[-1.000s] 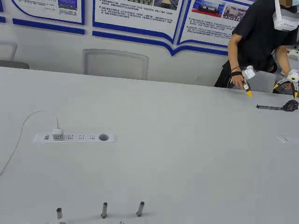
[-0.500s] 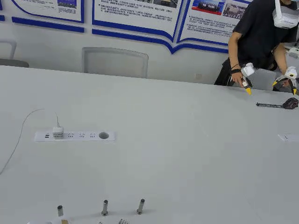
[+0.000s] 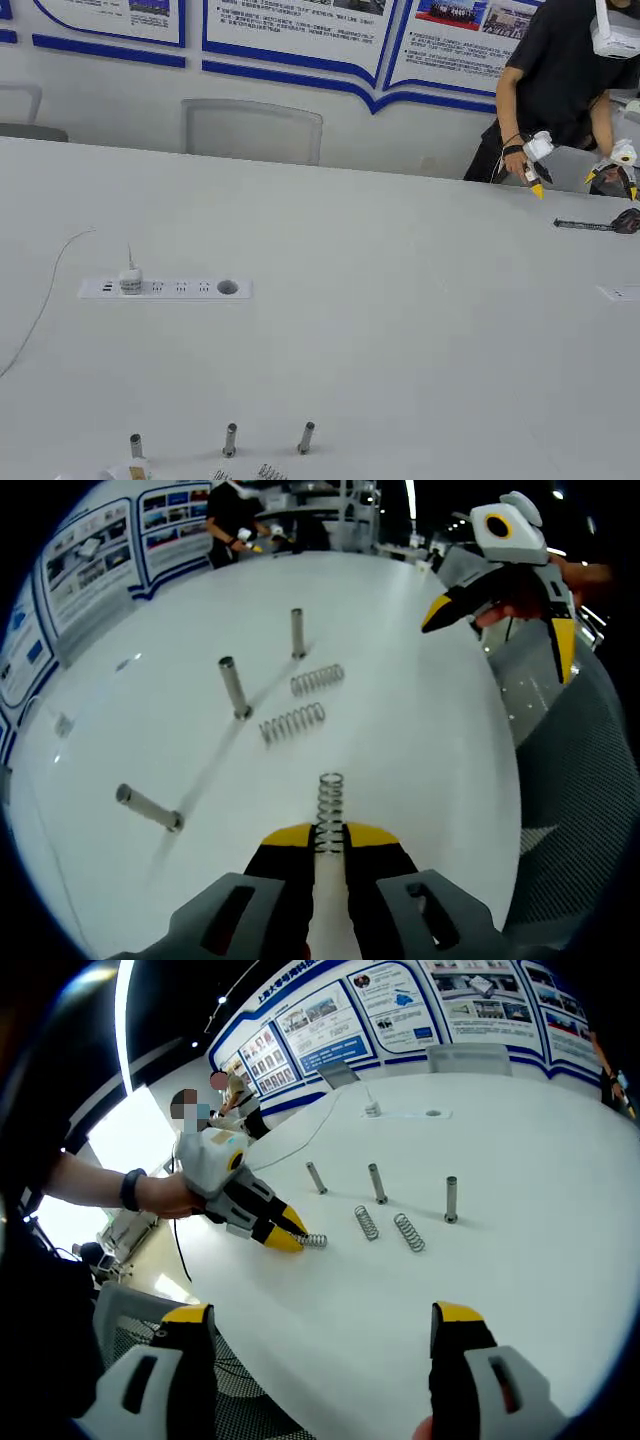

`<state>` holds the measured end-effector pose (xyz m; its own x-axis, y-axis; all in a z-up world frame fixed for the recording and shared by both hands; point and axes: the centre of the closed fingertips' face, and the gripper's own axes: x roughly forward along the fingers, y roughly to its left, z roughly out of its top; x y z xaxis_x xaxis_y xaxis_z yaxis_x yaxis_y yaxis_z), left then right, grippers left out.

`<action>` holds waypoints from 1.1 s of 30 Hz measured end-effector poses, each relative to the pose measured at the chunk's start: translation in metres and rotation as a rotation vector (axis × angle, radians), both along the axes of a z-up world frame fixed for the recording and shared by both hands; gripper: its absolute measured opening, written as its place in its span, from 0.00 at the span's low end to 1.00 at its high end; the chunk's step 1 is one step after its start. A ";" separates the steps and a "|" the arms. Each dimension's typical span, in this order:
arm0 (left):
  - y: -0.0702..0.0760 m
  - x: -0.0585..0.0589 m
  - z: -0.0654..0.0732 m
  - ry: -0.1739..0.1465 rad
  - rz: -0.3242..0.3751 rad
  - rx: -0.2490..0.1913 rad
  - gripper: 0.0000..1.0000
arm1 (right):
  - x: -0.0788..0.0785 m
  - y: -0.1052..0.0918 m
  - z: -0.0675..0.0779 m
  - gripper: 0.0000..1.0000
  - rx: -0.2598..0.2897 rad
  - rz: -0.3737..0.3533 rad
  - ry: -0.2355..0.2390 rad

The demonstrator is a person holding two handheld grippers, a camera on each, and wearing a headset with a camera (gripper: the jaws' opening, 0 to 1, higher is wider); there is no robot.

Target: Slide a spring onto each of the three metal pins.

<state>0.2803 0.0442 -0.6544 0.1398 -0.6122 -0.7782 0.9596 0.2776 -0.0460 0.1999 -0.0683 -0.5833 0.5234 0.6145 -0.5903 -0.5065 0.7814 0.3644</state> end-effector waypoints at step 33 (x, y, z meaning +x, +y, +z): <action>0.018 -0.030 0.043 -0.007 0.108 -0.109 0.10 | 0.000 0.028 0.007 0.88 0.031 0.076 -0.009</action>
